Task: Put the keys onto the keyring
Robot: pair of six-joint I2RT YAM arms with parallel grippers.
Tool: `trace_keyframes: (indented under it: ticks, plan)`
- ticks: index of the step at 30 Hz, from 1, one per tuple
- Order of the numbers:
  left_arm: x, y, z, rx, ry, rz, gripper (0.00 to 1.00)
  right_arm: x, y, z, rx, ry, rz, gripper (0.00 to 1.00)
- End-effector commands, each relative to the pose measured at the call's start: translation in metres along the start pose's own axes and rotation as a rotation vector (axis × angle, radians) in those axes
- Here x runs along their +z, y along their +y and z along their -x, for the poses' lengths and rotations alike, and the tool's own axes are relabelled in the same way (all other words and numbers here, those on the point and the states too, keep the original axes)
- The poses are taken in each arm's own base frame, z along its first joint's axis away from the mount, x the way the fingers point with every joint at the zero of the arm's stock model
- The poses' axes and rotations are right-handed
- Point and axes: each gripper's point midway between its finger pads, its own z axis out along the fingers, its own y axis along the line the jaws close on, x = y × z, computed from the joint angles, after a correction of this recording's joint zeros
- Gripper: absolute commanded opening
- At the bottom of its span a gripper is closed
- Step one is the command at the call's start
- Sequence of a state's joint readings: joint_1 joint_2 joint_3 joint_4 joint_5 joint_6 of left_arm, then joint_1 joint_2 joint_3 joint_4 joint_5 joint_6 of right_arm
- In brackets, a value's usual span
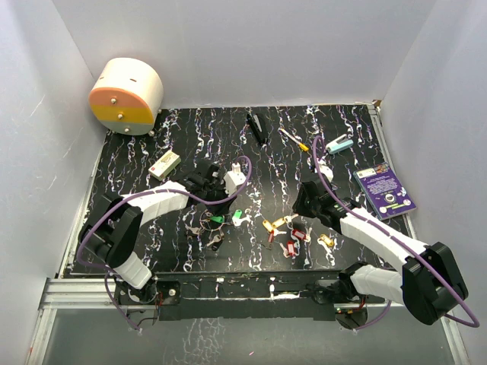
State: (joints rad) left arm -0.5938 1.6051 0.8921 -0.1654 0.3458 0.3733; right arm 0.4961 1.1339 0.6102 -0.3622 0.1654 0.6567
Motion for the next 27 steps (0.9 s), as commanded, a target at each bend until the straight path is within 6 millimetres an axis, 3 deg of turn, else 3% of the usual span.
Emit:
trace_keyframes:
  ticks: [1, 8, 17, 27]
  plan:
    - [-0.005, -0.008, 0.015, 0.022, -0.041, -0.029, 0.29, -0.001, 0.009, 0.016, 0.021, -0.063, 0.031, 0.23]
    - [0.001, -0.003, 0.009, 0.033, -0.023, 0.001, 0.29, -0.001, 0.007, 0.016, 0.020, -0.066, 0.026, 0.23]
    - [0.000, 0.006, 0.018, 0.036, -0.035, 0.043, 0.28, -0.001, 0.005, 0.015, 0.018, -0.068, 0.022, 0.23]
    - [0.009, 0.004, 0.015, 0.025, -0.028, 0.026, 0.28, -0.001, 0.005, 0.016, 0.019, -0.074, 0.019, 0.23]
